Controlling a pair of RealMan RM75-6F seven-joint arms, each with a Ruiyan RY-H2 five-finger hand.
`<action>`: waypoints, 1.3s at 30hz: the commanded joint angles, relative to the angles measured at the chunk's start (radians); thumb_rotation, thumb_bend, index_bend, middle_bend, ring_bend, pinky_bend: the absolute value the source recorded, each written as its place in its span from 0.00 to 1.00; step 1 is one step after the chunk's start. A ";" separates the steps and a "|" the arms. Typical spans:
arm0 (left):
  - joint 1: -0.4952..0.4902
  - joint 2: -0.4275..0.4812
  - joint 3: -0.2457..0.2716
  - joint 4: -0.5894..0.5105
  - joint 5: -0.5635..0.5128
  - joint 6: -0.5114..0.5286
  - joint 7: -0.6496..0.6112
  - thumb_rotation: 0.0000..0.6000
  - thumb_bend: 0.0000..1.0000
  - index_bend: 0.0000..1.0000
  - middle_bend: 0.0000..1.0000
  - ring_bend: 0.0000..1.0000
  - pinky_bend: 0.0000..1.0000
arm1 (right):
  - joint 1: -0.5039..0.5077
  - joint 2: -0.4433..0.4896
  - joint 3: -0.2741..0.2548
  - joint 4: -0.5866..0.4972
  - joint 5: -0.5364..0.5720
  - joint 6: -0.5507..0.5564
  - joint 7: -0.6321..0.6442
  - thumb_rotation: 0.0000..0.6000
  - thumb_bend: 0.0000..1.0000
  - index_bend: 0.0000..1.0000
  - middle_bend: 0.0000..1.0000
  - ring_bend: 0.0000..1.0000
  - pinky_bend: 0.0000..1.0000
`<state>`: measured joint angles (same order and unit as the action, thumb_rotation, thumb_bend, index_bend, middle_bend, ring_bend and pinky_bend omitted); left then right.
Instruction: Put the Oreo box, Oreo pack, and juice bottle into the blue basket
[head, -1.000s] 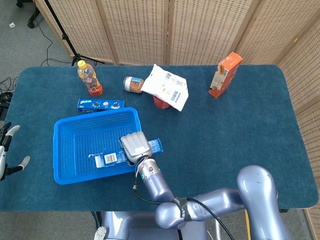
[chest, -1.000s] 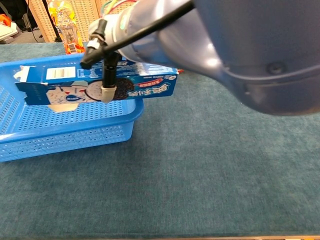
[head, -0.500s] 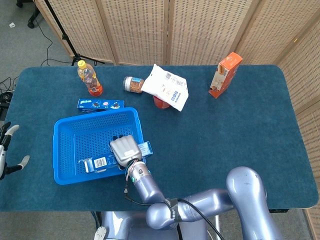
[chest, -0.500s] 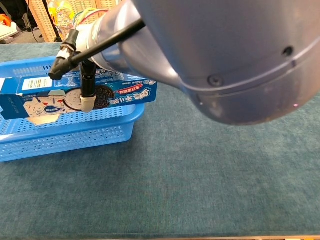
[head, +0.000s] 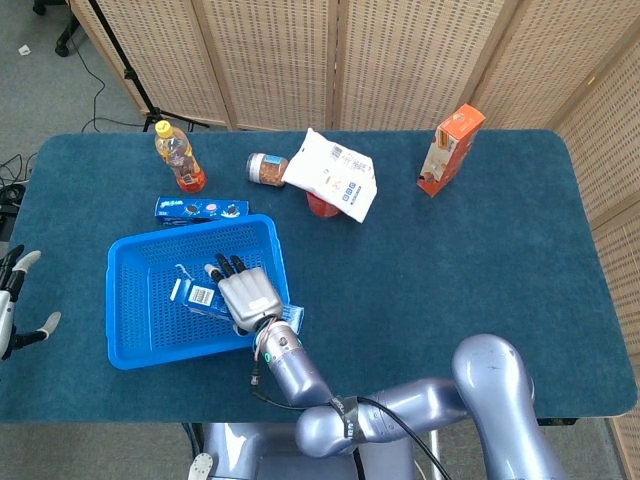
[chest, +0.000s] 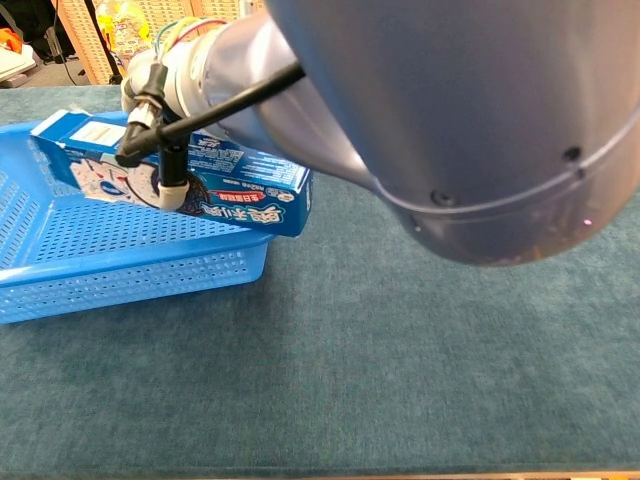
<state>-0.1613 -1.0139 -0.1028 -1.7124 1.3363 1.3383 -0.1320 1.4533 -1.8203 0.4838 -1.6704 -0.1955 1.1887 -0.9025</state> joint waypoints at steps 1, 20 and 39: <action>-0.001 0.000 -0.001 0.001 -0.002 -0.002 0.000 1.00 0.28 0.03 0.00 0.00 0.04 | -0.014 0.002 -0.009 -0.001 -0.037 0.013 0.022 1.00 0.24 0.00 0.00 0.01 0.52; 0.001 0.005 0.001 -0.005 0.005 0.001 -0.010 1.00 0.29 0.03 0.00 0.00 0.04 | -0.062 0.101 -0.026 -0.025 -0.099 0.084 -0.022 1.00 0.23 0.00 0.00 0.00 0.52; -0.002 -0.018 0.009 -0.007 0.002 0.005 0.068 1.00 0.29 0.03 0.00 0.00 0.04 | -0.463 0.413 -0.184 -0.376 -0.419 0.200 0.310 1.00 0.23 0.00 0.00 0.00 0.49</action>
<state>-0.1626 -1.0298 -0.0946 -1.7197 1.3391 1.3433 -0.0699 1.0567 -1.4434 0.3403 -1.9945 -0.5406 1.3589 -0.6623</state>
